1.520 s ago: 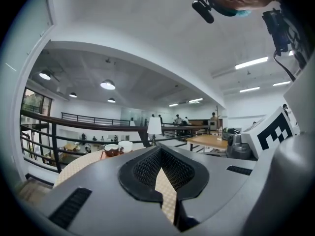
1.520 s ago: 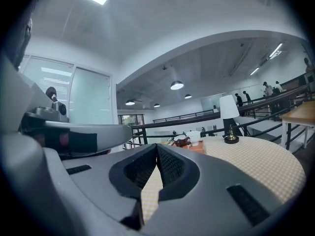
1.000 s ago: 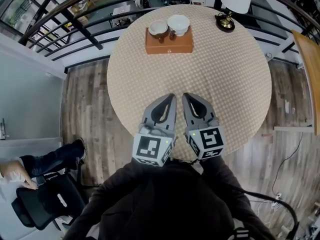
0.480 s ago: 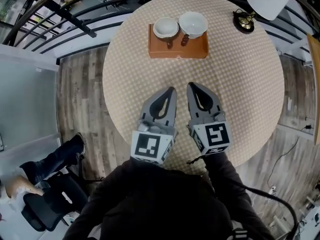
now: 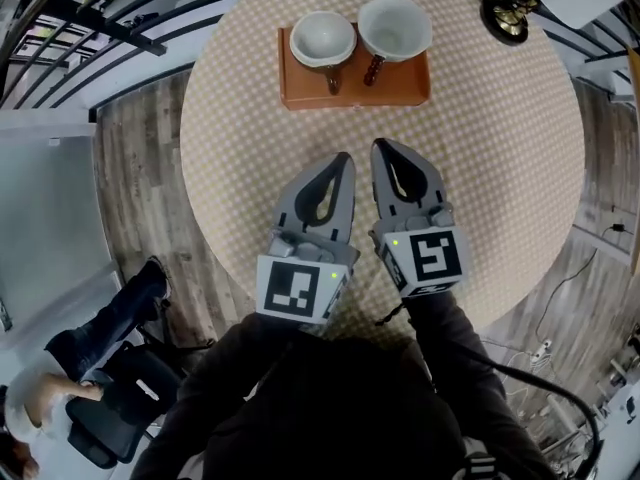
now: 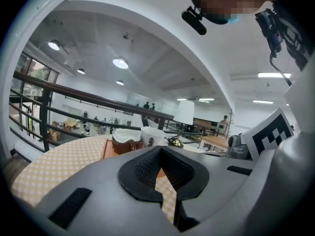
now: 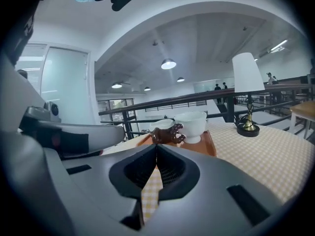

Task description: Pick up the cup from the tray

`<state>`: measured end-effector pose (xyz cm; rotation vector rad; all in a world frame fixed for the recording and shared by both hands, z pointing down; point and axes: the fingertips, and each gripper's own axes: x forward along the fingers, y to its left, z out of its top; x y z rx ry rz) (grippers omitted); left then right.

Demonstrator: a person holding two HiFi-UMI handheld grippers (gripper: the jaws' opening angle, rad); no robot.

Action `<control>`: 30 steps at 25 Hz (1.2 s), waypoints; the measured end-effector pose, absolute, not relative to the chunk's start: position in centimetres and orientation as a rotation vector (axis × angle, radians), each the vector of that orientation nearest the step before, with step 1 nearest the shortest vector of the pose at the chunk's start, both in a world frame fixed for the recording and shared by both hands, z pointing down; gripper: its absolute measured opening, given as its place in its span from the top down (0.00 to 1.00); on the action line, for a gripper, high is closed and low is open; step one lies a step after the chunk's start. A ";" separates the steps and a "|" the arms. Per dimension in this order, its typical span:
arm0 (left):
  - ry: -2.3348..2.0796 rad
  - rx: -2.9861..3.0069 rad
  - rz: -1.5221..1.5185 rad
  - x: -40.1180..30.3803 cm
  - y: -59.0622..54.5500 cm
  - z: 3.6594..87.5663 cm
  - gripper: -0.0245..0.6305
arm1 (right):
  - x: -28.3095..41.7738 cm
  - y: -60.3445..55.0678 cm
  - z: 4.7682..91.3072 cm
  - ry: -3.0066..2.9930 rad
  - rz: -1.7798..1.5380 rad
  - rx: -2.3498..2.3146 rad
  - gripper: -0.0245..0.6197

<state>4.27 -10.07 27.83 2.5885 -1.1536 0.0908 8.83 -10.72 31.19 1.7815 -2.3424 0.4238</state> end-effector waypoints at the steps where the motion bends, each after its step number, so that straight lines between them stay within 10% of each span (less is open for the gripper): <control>1: -1.151 2.585 0.092 4.3 -10.6 28.1 0.95 | 9.0 -11.3 31.3 -2.337 0.416 1.802 0.95; 8: -1.126 2.619 0.135 4.7 -12.9 29.7 0.95 | 10.3 -14.8 31.0 -2.282 0.338 1.935 0.94; 11: -1.116 2.593 0.142 4.6 -13.2 30.5 0.95 | 10.4 -16.6 30.7 -2.277 0.306 1.940 0.75; 30: -1.146 2.477 0.157 3.5 -14.3 33.7 0.95 | 11.8 -19.6 33.4 -2.107 0.268 2.009 0.77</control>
